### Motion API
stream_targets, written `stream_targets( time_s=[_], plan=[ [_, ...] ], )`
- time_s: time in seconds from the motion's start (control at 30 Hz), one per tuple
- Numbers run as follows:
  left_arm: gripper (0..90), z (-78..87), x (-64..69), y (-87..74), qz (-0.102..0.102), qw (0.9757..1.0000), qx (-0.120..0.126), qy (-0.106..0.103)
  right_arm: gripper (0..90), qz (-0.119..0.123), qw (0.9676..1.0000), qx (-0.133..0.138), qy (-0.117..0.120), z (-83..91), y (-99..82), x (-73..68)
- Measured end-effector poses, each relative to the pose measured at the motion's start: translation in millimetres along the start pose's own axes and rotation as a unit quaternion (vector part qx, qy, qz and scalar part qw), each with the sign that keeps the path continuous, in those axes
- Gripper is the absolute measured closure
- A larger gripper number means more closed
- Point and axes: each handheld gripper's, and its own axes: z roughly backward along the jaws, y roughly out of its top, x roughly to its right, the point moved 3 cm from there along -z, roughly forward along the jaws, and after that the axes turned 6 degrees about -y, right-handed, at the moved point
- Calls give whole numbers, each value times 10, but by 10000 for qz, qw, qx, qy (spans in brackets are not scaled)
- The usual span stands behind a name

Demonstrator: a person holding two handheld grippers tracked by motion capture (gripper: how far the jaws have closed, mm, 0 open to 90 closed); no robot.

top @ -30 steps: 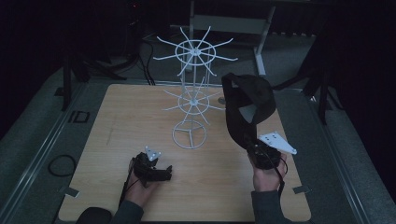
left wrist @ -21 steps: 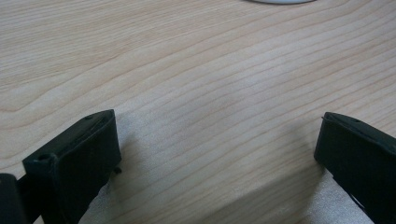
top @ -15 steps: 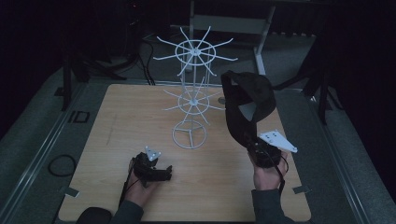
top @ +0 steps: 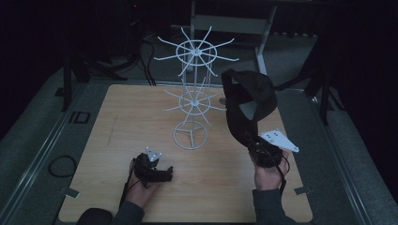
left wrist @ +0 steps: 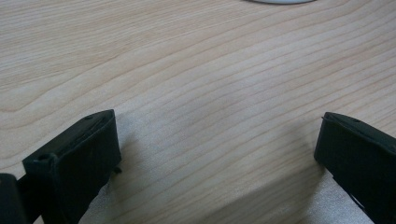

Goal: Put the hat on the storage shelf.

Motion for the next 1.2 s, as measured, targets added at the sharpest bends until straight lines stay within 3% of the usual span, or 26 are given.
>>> stream_targets(
  time_s=[1.2],
  plan=[
    [1,0,2,0,10,10000,-4,-5,865,20,9998,174,-60,20,193,24]
  ],
)
